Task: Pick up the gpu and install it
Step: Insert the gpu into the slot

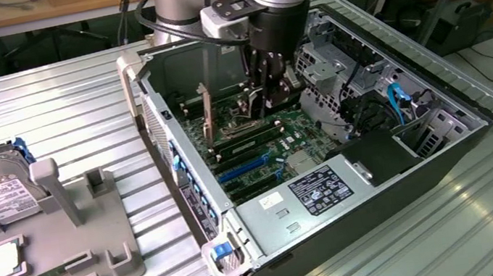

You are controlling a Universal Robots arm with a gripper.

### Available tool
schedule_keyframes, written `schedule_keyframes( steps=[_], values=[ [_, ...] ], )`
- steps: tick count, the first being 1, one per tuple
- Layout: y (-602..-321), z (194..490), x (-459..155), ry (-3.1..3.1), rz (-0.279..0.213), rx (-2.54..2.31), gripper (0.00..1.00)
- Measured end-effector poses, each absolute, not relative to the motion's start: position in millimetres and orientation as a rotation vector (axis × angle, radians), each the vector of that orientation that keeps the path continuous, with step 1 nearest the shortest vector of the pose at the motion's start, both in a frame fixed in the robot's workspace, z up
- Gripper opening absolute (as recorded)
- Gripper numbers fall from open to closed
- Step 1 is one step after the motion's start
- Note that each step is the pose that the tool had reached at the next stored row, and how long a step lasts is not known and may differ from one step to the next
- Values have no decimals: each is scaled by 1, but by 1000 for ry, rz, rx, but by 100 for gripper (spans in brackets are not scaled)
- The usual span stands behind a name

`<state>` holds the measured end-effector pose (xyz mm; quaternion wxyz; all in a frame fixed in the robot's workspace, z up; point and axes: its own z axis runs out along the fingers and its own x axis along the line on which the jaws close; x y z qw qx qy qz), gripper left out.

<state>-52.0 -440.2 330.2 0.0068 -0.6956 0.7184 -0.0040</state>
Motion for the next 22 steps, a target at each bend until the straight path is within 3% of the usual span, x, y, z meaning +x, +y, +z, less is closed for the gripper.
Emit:
schedule_keyframes(
  steps=[22],
  values=[
    [-456, 301, -62, 2242, -2, -2187, 28]
  ],
)
